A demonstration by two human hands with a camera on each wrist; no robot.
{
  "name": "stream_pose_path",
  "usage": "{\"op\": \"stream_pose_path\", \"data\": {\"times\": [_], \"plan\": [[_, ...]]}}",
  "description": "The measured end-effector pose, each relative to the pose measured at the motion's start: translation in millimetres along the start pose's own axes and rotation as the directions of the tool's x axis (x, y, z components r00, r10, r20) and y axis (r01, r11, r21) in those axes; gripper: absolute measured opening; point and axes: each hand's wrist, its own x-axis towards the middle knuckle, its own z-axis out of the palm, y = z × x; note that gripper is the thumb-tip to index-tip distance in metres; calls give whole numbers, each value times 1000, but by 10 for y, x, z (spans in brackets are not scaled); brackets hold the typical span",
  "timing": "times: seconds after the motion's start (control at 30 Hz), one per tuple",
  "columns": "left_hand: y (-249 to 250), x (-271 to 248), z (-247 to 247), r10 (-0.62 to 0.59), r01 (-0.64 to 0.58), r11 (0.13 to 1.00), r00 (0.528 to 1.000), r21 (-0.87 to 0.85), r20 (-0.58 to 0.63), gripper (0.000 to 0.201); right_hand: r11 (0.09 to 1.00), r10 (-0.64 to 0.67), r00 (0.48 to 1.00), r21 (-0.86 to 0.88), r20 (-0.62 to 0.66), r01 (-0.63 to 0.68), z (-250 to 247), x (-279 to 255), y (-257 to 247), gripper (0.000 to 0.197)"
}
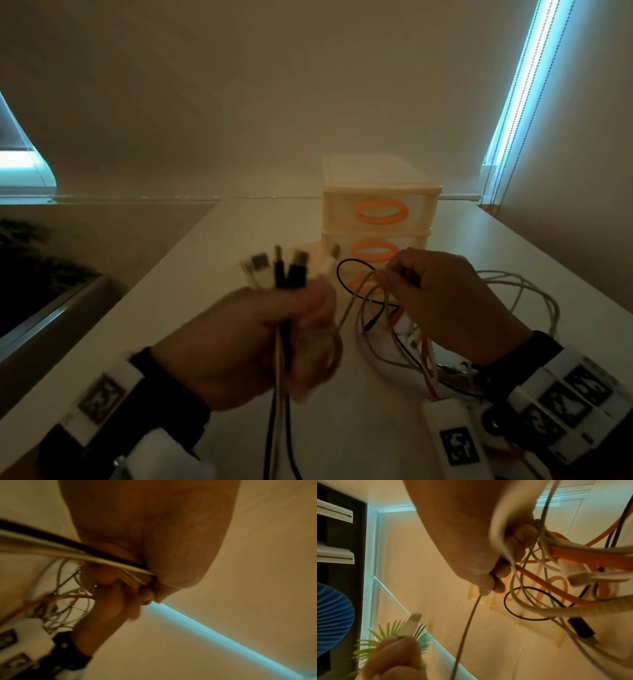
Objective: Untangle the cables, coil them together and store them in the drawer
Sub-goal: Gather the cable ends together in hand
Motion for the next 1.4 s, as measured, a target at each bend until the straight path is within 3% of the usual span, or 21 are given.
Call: {"op": "stream_pose_path", "data": {"times": [0.1, 0.17, 0.23, 0.3, 0.33, 0.37, 0.4, 0.5, 0.57, 0.67, 0.7, 0.77, 0.83, 0.87, 1.0, 1.13, 1.23, 1.3, 1.4], "plan": [[-87, 77, 96, -95, 107, 990, 989, 93, -116, 37, 995, -56, 991, 80, -123, 66, 36, -38, -77, 22], [-79, 133, 103, -28, 34, 999, 959, 14, -282, 39, 971, -93, 984, 207, -149, 123, -6, -68, -170, 17], [-62, 183, 123, 85, -122, 990, 918, -72, -387, 41, 923, -204, 977, 345, 58, 172, -36, -128, -307, 11], [-31, 208, 145, 140, -230, 959, 892, -164, -429, 43, 925, -312, 872, 331, 378, 187, 28, -210, -444, 12], [-10, 208, 120, 151, -273, 937, 877, -216, -455, 44, 941, -309, 826, 274, 471, 196, 79, -224, -459, 14], [17, 199, 91, 153, -316, 910, 858, -270, -489, 44, 957, -283, 824, 199, 490, 210, 109, -214, -443, 16], [41, 182, 45, 150, -357, 875, 842, -328, -518, 44, 969, -245, 859, 125, 450, 211, 125, -188, -403, 18], [82, 141, -68, 152, -412, 820, 826, -397, -543, 40, 992, -129, 968, 36, 213, 124, 113, -103, -177, 23], [76, 146, -79, 157, -398, 839, 831, -371, -534, 39, 995, -99, 981, 19, 164, 98, 125, -84, -87, 23], [57, 144, -77, 164, -374, 862, 844, -342, -510, 38, 986, -157, 979, 68, 130, 149, 141, -111, -84, 23], [62, 136, -85, 170, -378, 862, 844, -337, -509, 38, 980, -171, 973, 128, 152, 153, 113, -123, -111, 22], [80, 120, -109, 183, -391, 859, 838, -330, -515, 38, 964, -180, 929, 246, 324, 100, 48, -137, -184, 17], [93, 116, -108, 184, -392, 856, 840, -336, -511, 38, 971, -158, 846, 237, 509, 39, 7, -135, -234, 17], [96, 117, -101, 183, -388, 857, 845, -340, -503, 38, 982, -120, 846, 187, 519, 25, 4, -118, -227, 18], [72, 131, -67, 184, -375, 880, 835, -291, -518, 40, 995, 83, 958, 26, 273, -93, 18, -14, -142, 27], [-53, 187, 24, 153, -236, 958, 901, -162, -405, 40, 986, 160, 965, 5, 207, -165, 35, -29, -136, 35], [-140, 207, 81, 67, -65, 998, 973, 17, -219, 42, 985, 139, 978, 84, 156, -154, 51, -30, -180, 30], [-146, 208, 101, 32, -27, 999, 990, 34, -138, 41, 985, 80, 995, 148, 63, -89, 82, -54, -219, 26], [-125, 195, 102, 52, -51, 999, 978, 10, -202, 40, 968, -94, 995, 229, -39, 100, 130, -133, -267, 17]]}}
